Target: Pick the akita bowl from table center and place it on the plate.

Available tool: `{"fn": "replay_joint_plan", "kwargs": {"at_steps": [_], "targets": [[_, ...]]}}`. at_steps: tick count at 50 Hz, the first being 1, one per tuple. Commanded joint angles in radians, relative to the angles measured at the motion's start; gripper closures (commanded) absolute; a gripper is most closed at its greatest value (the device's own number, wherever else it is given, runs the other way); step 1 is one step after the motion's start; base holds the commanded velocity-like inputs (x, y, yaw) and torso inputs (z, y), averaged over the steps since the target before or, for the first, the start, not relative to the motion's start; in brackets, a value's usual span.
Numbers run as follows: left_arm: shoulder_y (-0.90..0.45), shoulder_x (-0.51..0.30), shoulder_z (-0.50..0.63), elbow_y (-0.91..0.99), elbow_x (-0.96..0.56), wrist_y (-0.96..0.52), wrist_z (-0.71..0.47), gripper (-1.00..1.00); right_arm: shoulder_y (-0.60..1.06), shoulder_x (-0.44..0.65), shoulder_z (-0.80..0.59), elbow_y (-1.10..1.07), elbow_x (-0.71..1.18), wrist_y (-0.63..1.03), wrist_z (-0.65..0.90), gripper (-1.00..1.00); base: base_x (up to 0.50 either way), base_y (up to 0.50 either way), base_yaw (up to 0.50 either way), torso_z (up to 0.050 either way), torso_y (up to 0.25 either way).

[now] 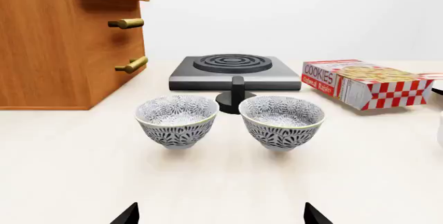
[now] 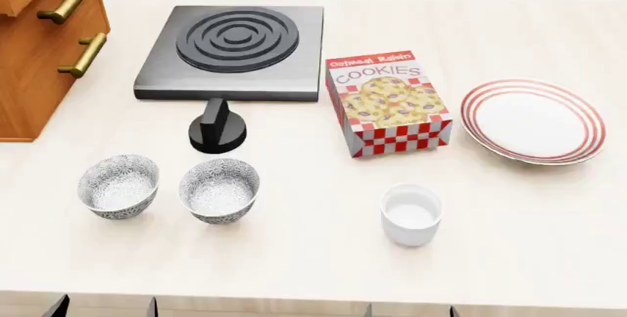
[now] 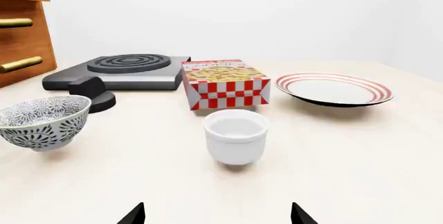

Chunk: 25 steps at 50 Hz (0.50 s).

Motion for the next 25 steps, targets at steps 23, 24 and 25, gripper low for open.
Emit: {"fn": "replay_joint_plan", "kwargs": {"at_steps": [23, 24, 25], "targets": [[-0.001, -0.044, 0.027, 0.106, -0.059, -0.11, -0.056, -1.0, -0.037, 0.046, -0.022, -0.133, 0.074, 0.029, 0.064, -1.0, 0.0, 0.0, 0.0, 0.0, 0.0], [-0.008, -0.048, 0.021, 0.149, -0.069, -0.152, -0.064, -1.0, -0.046, 0.051, -0.017, -0.17, 0.086, 0.052, 0.068, -1.0, 0.0, 0.0, 0.0, 0.0, 0.0], [-0.021, -0.05, 0.01, 0.2, -0.084, -0.208, -0.074, -1.0, -0.059, 0.058, -0.01, -0.221, 0.09, 0.073, 0.077, -1.0, 0.0, 0.0, 0.0, 0.0, 0.0]]}}
